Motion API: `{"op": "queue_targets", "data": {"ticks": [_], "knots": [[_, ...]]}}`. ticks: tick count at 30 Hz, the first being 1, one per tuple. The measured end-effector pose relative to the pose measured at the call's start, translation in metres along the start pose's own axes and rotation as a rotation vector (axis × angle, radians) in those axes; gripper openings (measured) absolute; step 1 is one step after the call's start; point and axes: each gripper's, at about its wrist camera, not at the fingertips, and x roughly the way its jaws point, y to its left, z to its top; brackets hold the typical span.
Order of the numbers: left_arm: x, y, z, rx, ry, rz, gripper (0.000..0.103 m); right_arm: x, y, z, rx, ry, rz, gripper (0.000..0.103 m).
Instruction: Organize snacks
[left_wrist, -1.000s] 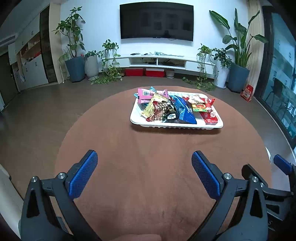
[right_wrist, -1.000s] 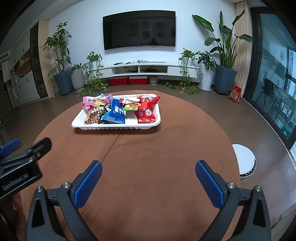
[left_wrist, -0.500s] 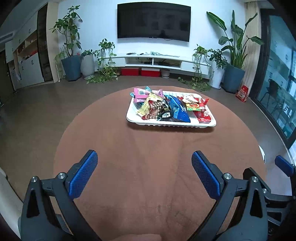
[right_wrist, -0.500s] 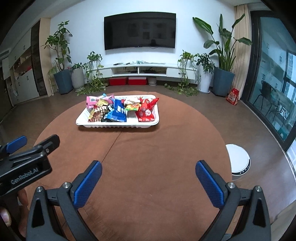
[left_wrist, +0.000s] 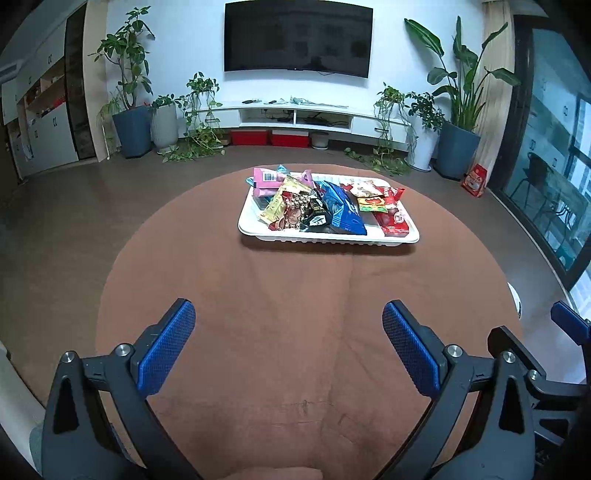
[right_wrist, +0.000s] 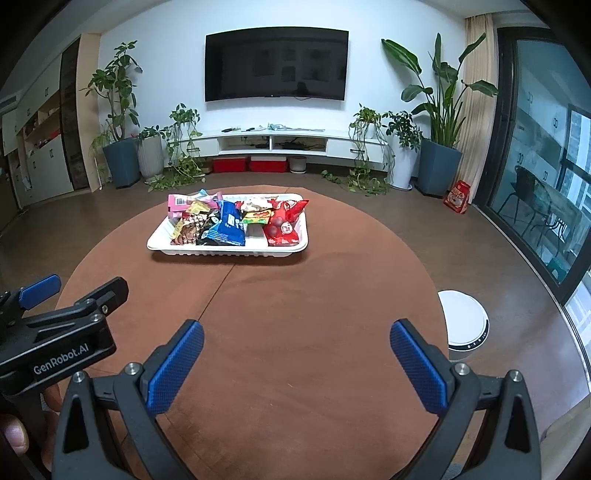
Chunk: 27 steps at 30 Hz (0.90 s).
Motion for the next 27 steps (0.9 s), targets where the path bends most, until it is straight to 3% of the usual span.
{"op": "queue_targets", "data": {"ticks": [27], "knots": [[0.0027, -0.0004, -0.0028, 0.015, 0.009, -0.007, 0.103, 0.0009, 0.0001, -0.0004, 0.0, 0.004, 0.003, 0.103]]}}
